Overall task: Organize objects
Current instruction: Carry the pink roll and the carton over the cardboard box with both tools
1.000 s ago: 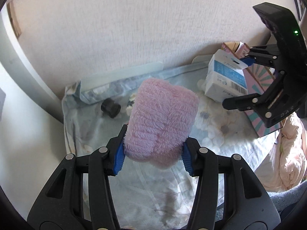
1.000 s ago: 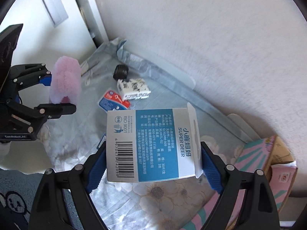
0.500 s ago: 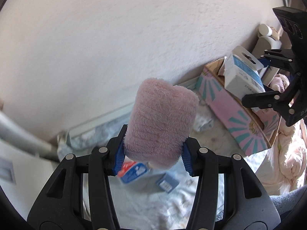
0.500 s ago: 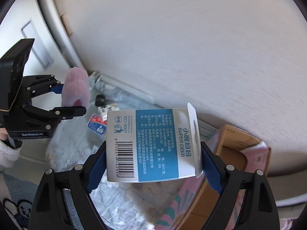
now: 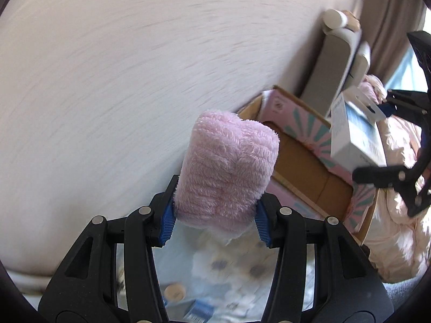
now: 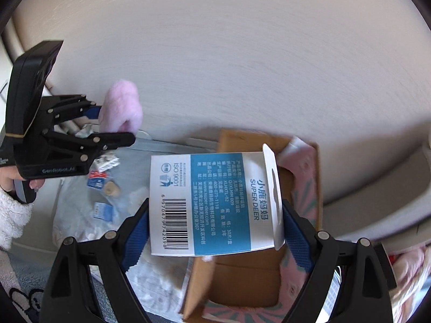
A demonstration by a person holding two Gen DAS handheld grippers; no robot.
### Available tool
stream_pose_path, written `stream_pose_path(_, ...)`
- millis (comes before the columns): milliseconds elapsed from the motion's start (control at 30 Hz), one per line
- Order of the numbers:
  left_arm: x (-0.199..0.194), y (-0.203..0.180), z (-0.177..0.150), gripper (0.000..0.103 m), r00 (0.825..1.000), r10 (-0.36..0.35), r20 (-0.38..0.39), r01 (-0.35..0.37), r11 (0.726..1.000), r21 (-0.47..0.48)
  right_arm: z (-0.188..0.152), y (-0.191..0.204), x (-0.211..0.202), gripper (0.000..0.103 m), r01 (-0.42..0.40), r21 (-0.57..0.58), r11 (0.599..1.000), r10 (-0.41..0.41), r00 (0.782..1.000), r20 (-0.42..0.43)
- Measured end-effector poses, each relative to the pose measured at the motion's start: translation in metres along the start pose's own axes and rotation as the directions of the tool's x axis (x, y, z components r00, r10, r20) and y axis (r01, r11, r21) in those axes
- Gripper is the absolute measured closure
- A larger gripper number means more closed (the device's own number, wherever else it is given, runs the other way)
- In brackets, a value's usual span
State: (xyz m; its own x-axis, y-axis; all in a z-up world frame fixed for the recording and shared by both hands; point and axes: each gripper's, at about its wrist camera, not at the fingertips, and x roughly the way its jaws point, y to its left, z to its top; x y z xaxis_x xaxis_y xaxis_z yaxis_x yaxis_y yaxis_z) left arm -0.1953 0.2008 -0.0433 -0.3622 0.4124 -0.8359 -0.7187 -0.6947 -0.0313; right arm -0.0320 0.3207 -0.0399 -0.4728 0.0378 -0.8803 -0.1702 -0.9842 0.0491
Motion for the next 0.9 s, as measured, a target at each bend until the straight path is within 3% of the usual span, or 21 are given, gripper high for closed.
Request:
stream_pose_path(300,0.058,-0.063,0.056,0.057,0.996,-0.067,-0.061,0.073,0.991,0.109,-0.036,-0.042,0.004,0.017,0.059,0.116,0.991,-0.055,0.998,-0.040)
stream_pose_path(500,0.096,-0.093,0.077,0.057,0.991,-0.070,-0.116,0.089,0.981,0.170,-0.061,-0.058,0.022,0.017,0.074,0.146,0.986,-0.064,0.995,-0.077)
stream_pose_path(900,0.170,-0.109,0.058,0.057,0.959,-0.031,-0.282,0.091,0.975,0.201,-0.093,-0.055,0.084,0.017,0.061,0.087,0.994,-0.046,0.985,-0.166)
